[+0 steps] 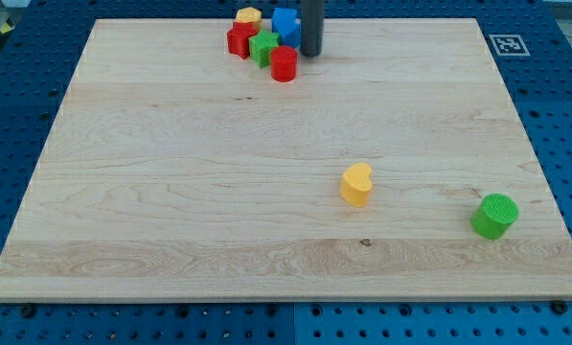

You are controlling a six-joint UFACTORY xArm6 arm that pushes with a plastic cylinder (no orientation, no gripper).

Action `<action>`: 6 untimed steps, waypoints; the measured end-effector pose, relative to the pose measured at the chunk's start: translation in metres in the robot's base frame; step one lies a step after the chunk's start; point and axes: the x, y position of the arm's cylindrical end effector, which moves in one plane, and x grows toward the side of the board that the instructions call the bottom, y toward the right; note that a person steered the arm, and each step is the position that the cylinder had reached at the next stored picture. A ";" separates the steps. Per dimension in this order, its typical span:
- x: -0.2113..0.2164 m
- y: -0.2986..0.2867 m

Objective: Move the yellow heart closer to the red circle

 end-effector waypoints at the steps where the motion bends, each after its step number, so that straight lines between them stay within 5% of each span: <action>1: 0.020 0.048; 4: 0.212 0.125; 6: 0.286 0.101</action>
